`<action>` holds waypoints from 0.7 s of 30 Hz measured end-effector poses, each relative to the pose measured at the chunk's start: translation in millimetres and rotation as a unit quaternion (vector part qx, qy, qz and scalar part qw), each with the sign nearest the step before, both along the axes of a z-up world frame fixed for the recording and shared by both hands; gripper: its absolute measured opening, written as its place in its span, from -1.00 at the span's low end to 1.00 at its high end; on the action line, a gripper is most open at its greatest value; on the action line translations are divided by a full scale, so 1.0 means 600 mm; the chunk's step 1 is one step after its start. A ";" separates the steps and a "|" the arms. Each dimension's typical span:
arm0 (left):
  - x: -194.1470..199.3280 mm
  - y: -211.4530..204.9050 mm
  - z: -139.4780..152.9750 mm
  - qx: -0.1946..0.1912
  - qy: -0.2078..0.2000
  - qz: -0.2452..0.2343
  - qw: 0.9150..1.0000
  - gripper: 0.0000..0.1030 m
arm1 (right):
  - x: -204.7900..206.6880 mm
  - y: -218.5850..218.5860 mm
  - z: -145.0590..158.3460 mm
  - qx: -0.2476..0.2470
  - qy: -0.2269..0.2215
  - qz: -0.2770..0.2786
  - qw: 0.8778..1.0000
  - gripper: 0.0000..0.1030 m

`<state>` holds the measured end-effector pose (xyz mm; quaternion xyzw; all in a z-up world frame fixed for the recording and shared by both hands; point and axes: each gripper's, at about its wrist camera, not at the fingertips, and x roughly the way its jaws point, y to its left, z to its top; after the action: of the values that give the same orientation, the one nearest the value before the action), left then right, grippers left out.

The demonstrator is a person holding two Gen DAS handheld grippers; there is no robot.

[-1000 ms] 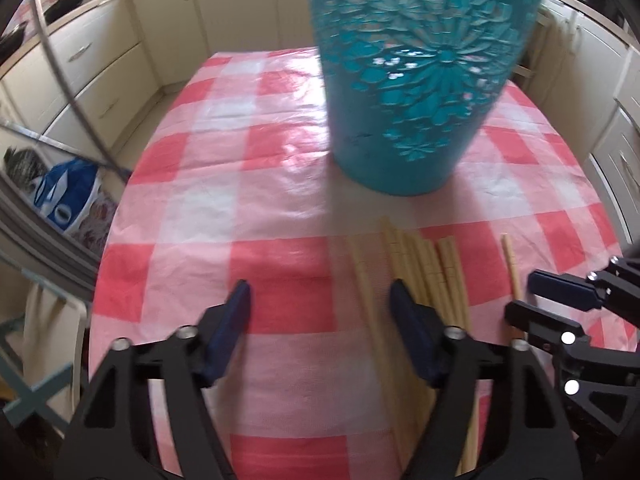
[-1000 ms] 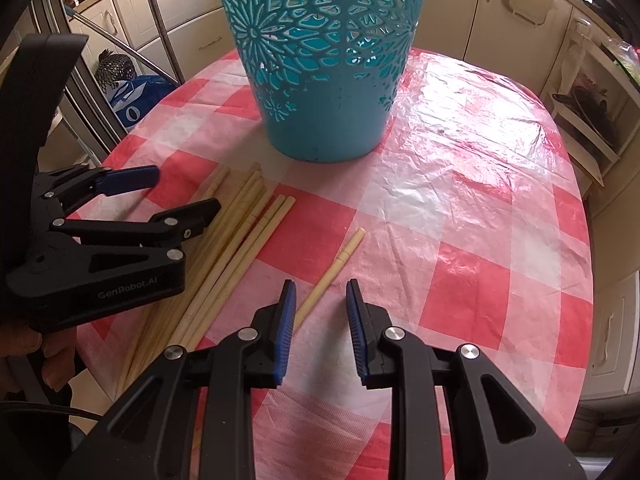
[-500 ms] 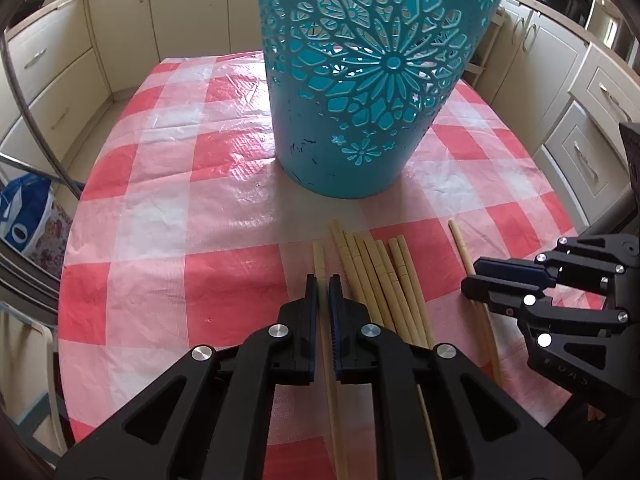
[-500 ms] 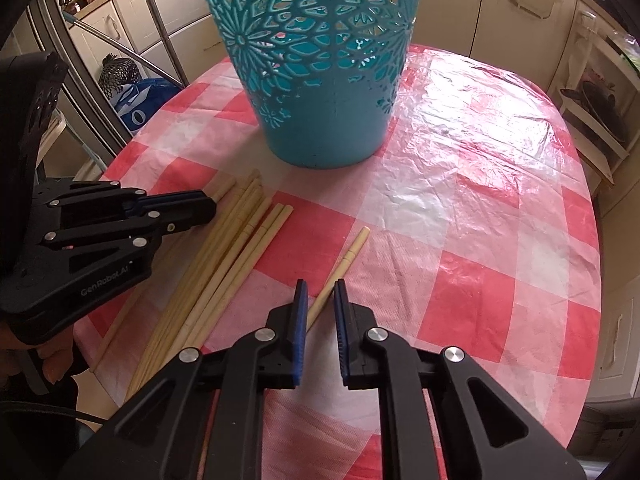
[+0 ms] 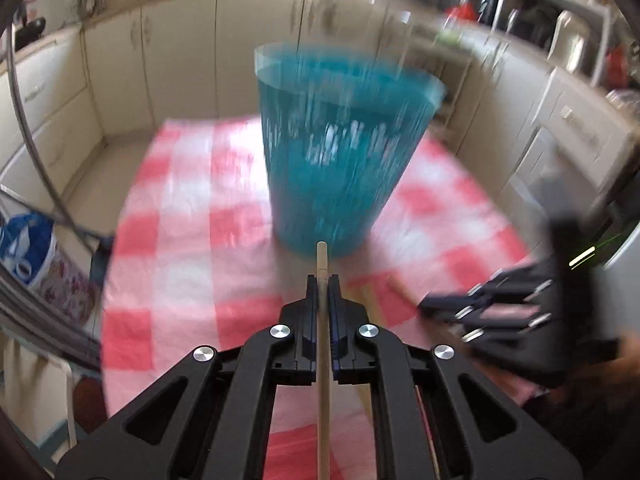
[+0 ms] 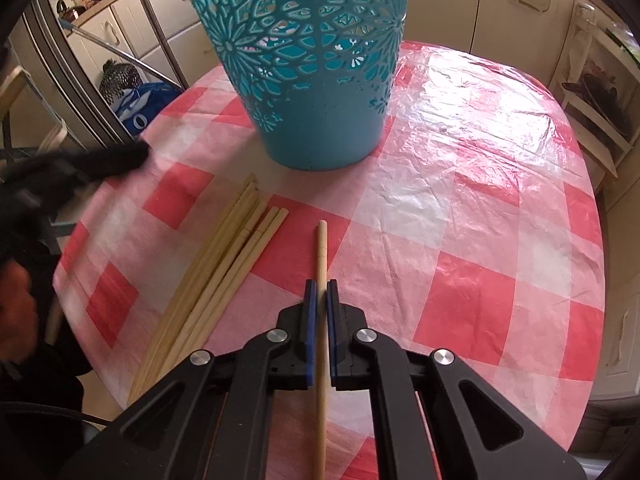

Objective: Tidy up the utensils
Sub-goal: 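Lift the stick into the teal basket and open the left gripper while the right gripper grasps another stick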

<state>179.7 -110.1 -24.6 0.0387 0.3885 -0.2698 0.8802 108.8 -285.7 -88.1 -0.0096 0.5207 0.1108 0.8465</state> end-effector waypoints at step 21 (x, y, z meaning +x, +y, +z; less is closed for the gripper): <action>0.173 -0.047 0.279 -0.234 -0.236 0.115 0.936 -0.90 | 0.015 0.018 -0.004 -0.031 -0.017 0.010 0.999 -0.88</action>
<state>283.3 -138.4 142.6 -0.1510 0.0972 -0.2333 0.9557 117.9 -274.9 -90.2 -0.0429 0.5095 0.1025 0.8533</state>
